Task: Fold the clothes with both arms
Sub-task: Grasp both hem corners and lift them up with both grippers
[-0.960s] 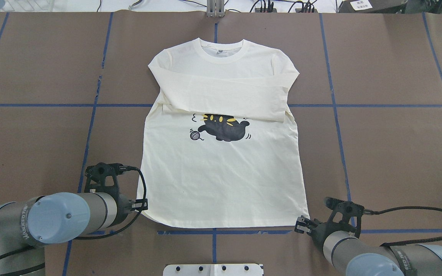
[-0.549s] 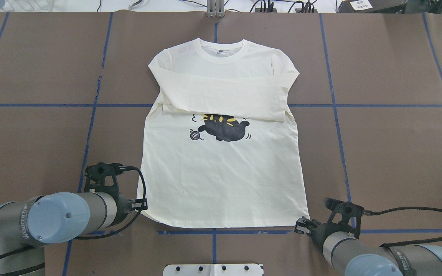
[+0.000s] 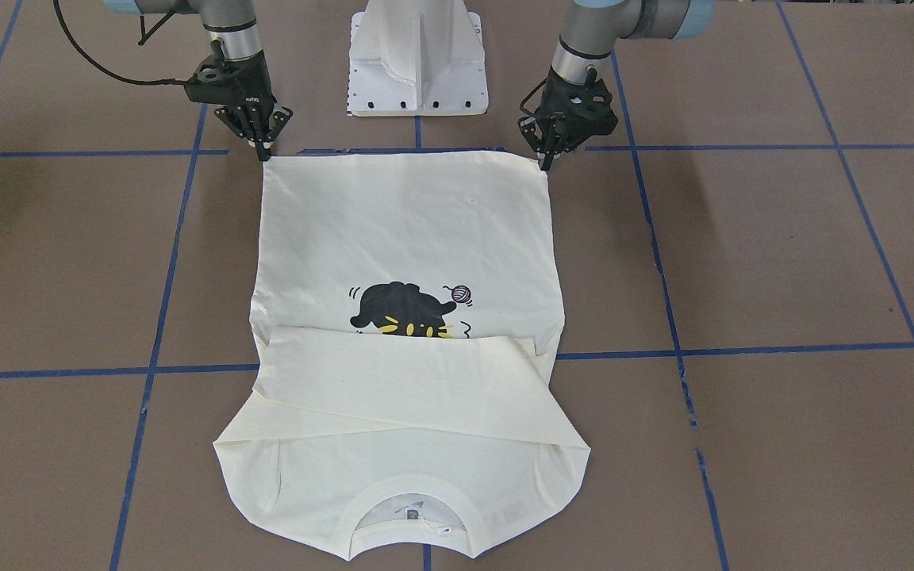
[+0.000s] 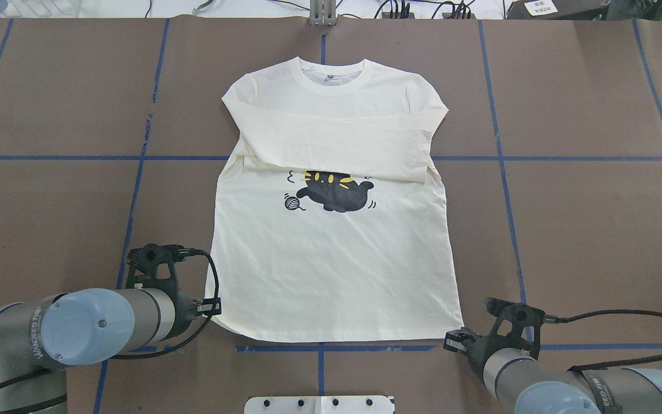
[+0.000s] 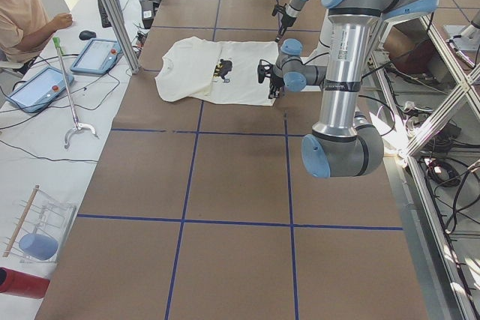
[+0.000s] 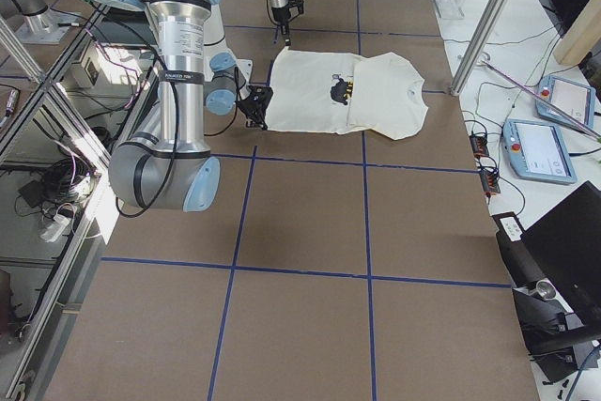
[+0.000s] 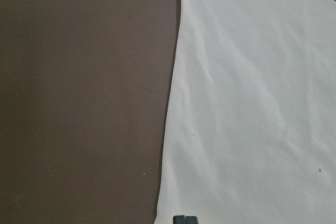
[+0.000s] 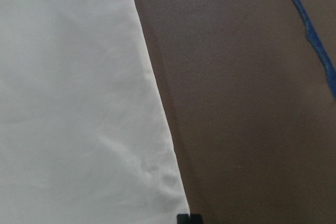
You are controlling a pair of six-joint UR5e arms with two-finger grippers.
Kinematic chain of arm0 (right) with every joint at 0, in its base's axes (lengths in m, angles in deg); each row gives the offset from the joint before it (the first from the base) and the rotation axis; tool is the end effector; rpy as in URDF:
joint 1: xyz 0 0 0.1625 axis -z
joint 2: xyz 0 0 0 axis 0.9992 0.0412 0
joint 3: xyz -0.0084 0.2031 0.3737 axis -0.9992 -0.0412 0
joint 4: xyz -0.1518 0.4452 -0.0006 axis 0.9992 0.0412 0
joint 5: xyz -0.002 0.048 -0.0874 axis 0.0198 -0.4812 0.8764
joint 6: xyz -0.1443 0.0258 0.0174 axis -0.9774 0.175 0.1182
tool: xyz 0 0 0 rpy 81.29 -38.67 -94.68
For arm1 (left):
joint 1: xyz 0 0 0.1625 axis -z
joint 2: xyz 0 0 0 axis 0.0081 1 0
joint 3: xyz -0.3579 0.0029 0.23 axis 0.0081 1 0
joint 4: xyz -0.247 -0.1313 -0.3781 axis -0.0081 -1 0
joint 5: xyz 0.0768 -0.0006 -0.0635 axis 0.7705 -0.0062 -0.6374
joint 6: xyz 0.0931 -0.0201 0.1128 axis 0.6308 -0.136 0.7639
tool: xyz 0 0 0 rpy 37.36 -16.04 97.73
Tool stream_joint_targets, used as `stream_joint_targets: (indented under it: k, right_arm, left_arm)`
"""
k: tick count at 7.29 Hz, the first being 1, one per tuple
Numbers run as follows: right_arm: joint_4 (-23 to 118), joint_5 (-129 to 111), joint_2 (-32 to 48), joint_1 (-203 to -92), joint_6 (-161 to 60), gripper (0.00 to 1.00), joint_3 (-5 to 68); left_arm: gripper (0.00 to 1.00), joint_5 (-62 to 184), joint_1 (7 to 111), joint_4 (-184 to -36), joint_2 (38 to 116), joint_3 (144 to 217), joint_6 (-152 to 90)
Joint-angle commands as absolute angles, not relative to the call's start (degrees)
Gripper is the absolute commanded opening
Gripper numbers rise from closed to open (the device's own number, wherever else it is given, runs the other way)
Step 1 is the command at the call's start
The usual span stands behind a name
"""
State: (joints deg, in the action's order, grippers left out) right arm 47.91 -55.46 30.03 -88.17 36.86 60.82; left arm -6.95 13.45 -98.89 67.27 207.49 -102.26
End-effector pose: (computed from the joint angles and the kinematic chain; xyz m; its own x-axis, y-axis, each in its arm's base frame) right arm -0.5424 -0.1898 0.3864 0.6371 0.2312 0.7353 -0.4156 0.9064 0.0751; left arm 0.5579 -0.2770 0.3136 0.5971 -0.0743 -0.7987 0.2061 0.9765 0.0633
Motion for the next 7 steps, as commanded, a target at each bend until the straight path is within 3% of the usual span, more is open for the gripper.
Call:
stream_joint_targets:
  k: [1, 4, 5, 7]
  right_arm:
    - [60.51, -58.89, 30.04, -88.78, 36.58, 0.00, 72.60]
    - [78.73, -62.69, 27.69, -85.56, 36.75, 0.00, 93.17]
    - [84.02, -62.70, 22.71, -85.10, 36.84, 0.00, 94.46]
    - [89.85, -67.22, 16.18, -93.73, 35.27, 0.00, 93.69]
  left_arm:
    - [0.00, -7.61, 13.51, -91.42, 67.64, 214.09, -101.79]
    - [0.00, -12.61, 12.12, -67.70, 67.82, 238.24, -103.53]
    - [0.00, -13.14, 10.71, -65.19, 68.25, 240.58, -104.68]
    - [0.00, -14.73, 12.71, -64.90, 73.15, 238.16, -102.94]
